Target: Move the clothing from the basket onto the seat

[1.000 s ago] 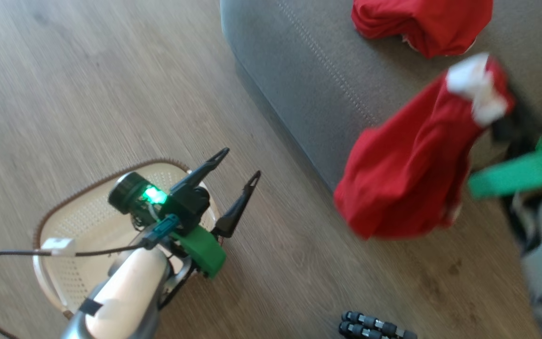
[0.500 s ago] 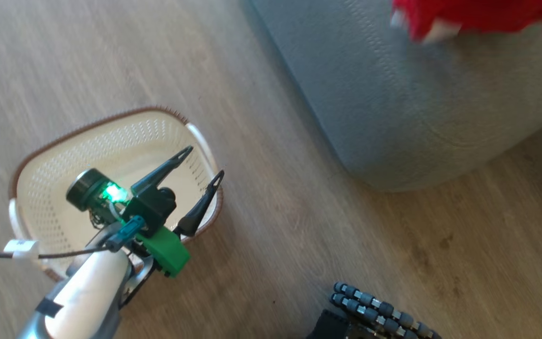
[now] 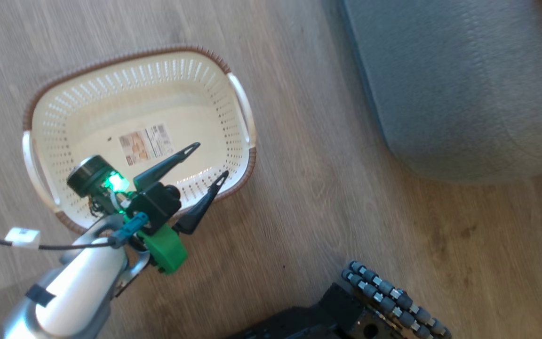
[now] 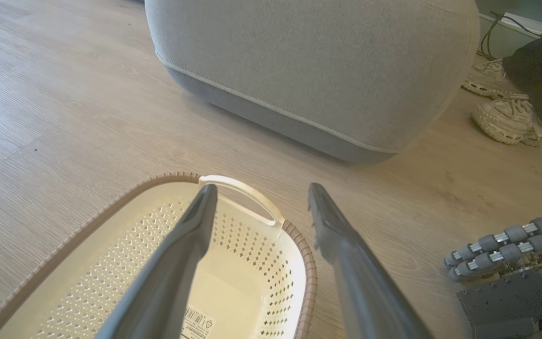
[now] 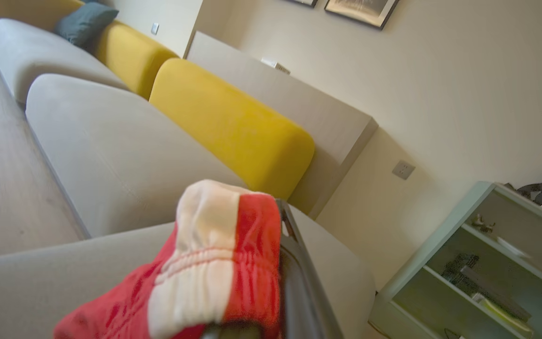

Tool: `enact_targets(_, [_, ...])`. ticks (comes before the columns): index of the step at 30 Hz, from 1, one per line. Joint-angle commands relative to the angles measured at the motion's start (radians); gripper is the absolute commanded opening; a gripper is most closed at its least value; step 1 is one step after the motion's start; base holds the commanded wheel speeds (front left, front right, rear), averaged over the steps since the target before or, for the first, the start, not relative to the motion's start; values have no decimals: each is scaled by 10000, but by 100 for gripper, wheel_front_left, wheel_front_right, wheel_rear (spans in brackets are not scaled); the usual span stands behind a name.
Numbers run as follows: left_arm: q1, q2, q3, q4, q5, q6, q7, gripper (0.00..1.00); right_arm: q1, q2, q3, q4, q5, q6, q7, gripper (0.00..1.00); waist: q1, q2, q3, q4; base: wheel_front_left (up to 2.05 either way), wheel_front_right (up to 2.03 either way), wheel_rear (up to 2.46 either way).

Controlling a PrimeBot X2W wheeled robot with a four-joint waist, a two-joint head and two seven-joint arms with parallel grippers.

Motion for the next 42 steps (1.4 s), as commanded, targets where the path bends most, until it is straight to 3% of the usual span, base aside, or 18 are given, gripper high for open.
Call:
enact_targets(1, [-134, 360, 178, -297, -84, -9, -51, 100, 609, 78, -372, -211, 18, -4, -68, 0, -1, 0, 481, 223, 0, 0, 0])
enact_targets(6, [-110, 706, 207, -373, -142, -9, -51, 100, 1868, 1391, -1015, -2, 365, -4, -655, 0, -1, 0, 932, 218, 0, 0, 0])
enact_targets(10, [-63, 819, 178, -438, -175, -9, -51, 100, 3035, 2220, -924, 663, 596, -4, -1451, 0, -1, 0, 1024, 206, 0, 0, 0])
enact_targets(12, [-38, 811, 211, -420, -196, -9, -51, 100, 3428, 2354, -686, 964, 662, -4, -1746, 46, -1, 0, 973, 161, 0, 0, 0])
enact_targets(13, [-28, 799, 217, -414, -209, -9, -51, 100, 3577, 2391, -572, 1094, 741, -4, -1897, 87, -1, 0, 947, 141, 0, 0, 0])
enact_targets(14, [-23, 794, 216, -417, -216, -9, -51, 100, 3713, 2420, -427, 1234, 824, -4, -2048, 100, -1, 0, 914, 108, 0, 0, 0])
enact_targets(21, [-97, 551, 180, -425, -287, -9, -51, 100, 4581, 2237, 1125, 1853, 1403, -4, -3127, 100, -1, 0, 513, 25, 0, 0, 0])
enact_targets(31, [-111, -146, 226, -195, -403, -9, -51, 100, 6080, 1744, 2252, 1897, 2079, -4, -4220, 100, -1, 0, -439, 429, 0, 0, 0])
enact_targets(36, [62, -665, 640, -7, -468, -9, -51, 100, 7123, 1943, 2619, 1118, 2276, -4, -4493, 100, -1, 0, -1141, 807, 0, 0, 0])
enact_targets(42, [462, -1382, 1574, 214, -477, 24, -51, 100, 8170, 2780, 3055, -644, 2037, -4, -4552, 100, -1, 0, -2072, 1551, 0, 0, 0])
